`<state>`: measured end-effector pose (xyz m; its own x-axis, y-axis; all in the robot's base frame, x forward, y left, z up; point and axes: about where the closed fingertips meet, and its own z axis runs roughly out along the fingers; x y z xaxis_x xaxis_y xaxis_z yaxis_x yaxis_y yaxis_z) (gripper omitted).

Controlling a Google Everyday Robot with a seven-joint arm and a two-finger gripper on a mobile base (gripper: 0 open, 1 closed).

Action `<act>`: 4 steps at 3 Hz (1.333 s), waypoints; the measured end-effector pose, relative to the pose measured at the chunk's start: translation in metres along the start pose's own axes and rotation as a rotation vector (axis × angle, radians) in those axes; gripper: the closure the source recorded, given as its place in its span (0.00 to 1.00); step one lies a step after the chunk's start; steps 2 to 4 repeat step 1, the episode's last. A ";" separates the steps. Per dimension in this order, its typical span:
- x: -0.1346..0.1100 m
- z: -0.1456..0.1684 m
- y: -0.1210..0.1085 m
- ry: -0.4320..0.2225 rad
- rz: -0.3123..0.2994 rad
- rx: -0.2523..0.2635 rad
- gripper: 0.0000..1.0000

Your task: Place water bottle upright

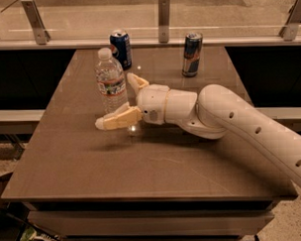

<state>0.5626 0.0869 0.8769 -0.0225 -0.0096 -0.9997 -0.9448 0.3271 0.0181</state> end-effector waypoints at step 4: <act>0.000 0.000 0.000 0.000 0.000 0.000 0.00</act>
Offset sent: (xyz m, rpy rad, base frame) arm 0.0000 0.0000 0.0000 0.0000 0.0000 0.0000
